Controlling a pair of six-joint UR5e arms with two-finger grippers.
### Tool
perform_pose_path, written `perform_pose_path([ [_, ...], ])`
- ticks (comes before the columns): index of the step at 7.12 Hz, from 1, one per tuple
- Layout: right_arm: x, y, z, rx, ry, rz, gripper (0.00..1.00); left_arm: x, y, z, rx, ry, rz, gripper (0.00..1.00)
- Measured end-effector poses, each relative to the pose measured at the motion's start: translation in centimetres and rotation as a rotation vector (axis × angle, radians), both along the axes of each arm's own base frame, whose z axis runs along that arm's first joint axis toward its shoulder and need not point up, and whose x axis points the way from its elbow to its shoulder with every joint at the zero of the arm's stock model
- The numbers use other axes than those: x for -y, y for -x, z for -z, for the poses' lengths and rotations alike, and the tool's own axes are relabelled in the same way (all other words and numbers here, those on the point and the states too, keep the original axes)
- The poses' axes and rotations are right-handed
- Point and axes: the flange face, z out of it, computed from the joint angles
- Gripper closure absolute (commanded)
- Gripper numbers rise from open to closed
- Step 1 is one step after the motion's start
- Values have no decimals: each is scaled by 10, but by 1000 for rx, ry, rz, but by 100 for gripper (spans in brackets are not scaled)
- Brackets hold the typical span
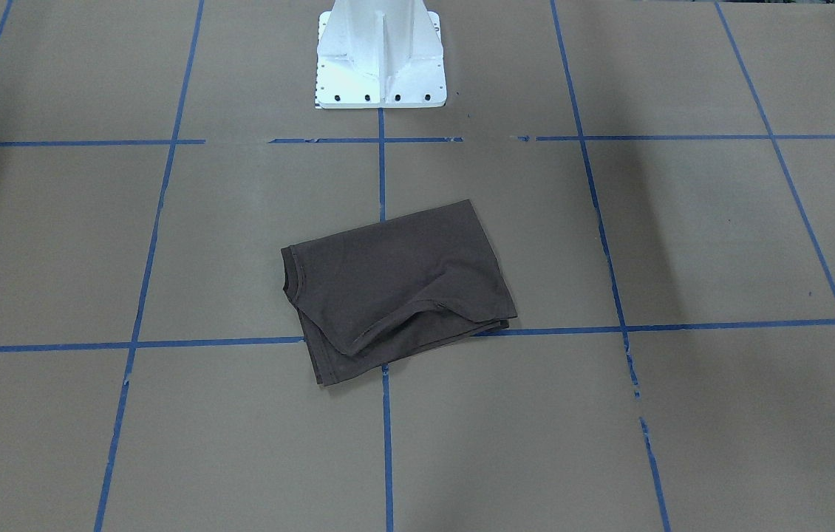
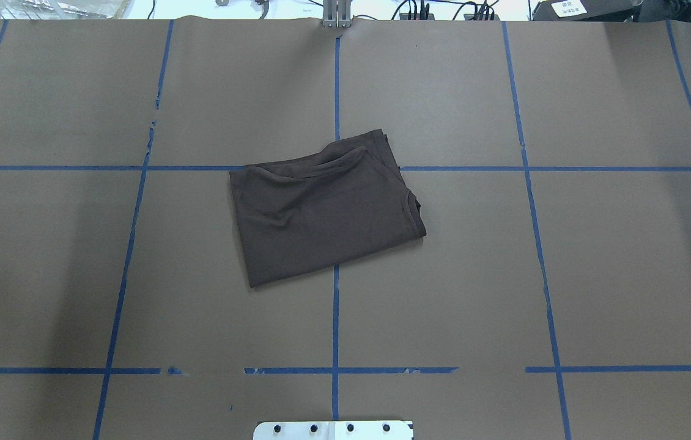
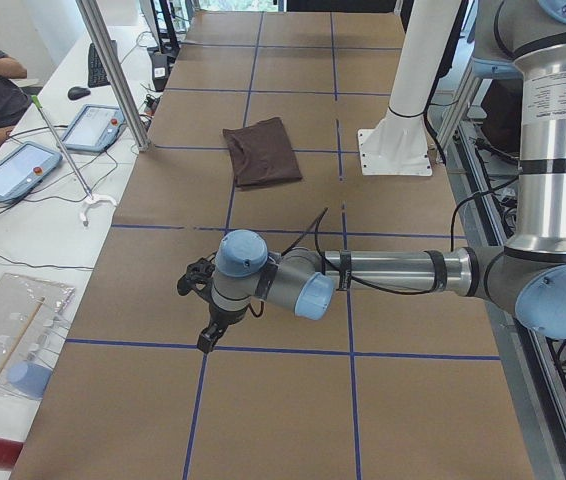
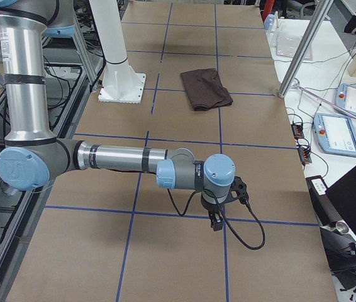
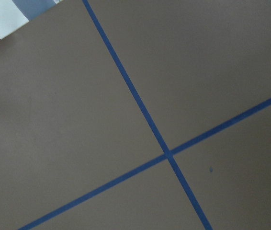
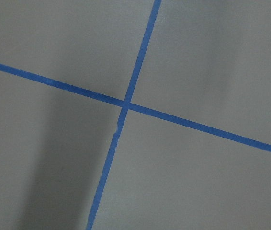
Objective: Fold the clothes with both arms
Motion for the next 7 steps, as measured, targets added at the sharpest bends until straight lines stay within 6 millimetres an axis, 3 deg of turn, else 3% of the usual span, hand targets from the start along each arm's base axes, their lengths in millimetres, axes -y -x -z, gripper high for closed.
perform_pose_path([
  [2, -3, -2, 9, 3, 50, -72, 0, 3, 5, -9, 33, 83, 34, 0],
  [3, -4, -1, 15, 12, 95, -130, 0, 4, 6, -2, 35, 167, 47, 0],
  [5, -9, 1, 18, 37, 137, -172, 0, -12, 3, 10, -14, 296, 41, 0],
  [7, -21, 2, 8, 49, 162, -178, 0, -23, -1, 5, -68, 342, 32, 0],
])
